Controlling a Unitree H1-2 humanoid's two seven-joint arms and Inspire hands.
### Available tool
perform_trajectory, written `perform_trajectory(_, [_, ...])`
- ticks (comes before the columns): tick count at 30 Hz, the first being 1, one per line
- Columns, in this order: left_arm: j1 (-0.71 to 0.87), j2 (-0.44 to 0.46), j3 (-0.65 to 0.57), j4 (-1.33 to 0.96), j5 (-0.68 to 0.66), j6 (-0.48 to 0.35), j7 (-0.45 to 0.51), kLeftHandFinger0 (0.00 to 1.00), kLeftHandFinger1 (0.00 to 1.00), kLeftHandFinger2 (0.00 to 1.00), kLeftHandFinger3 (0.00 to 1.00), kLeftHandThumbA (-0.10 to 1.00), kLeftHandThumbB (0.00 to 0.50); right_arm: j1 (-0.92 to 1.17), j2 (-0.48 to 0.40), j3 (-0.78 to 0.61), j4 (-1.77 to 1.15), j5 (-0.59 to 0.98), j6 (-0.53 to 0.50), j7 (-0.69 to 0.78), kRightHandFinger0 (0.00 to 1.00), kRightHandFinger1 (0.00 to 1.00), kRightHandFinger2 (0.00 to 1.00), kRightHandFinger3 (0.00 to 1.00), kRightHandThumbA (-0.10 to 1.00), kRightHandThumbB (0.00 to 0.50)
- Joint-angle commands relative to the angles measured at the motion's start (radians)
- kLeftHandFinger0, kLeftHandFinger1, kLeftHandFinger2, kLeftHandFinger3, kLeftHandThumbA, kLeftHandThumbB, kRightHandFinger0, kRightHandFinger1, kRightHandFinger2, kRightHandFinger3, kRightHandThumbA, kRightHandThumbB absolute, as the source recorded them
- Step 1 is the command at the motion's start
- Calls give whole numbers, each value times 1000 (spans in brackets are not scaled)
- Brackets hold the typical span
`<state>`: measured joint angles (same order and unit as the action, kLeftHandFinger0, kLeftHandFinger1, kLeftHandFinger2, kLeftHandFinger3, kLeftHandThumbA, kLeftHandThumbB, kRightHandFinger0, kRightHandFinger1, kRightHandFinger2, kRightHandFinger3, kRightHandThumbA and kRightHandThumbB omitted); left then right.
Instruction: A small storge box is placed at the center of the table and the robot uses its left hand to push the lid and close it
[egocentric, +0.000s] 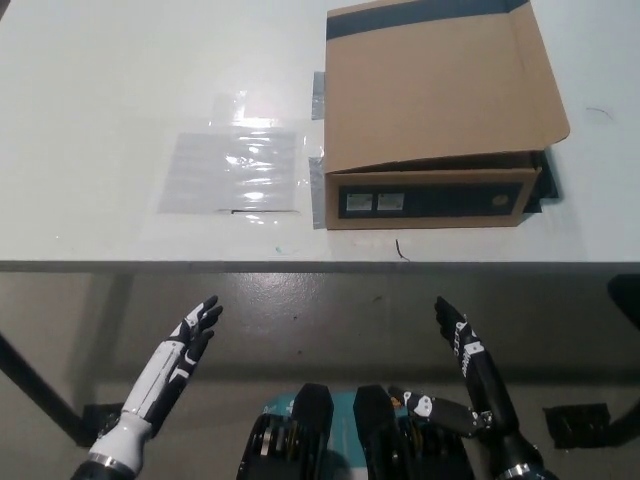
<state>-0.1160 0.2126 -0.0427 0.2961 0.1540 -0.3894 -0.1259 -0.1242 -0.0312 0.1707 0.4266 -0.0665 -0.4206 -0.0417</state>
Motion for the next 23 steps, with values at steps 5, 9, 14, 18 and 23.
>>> perform_trajectory(5, [-10,3,1,-20,35,-64,39,1000,1000,1000,1000,1000,323,-13,1,11,-29,-25,-49,-23,1000,1000,1000,1000,1000,338])
perform_trajectory(9, [-12,1,2,-24,38,-61,39,1000,1000,1000,1000,1000,331,-16,5,6,-31,-15,-49,-18,1000,1000,1000,1000,1000,335])
perform_trajectory(14, [-15,5,1,-24,49,-63,36,1000,1000,1000,1000,1000,334,-21,5,7,-29,-18,-49,-22,1000,1000,1000,1000,1000,326])
perform_trajectory(18, [-19,3,1,-21,55,-65,38,1000,1000,1000,1000,1000,348,-25,1,6,-30,-23,-49,-26,1000,1000,1000,1000,1000,327])
perform_trajectory(23, [-19,3,3,-23,49,-65,35,1000,1000,1000,1000,1000,339,-27,-1,8,-32,-27,-49,-26,1000,1000,1000,1000,1000,333])
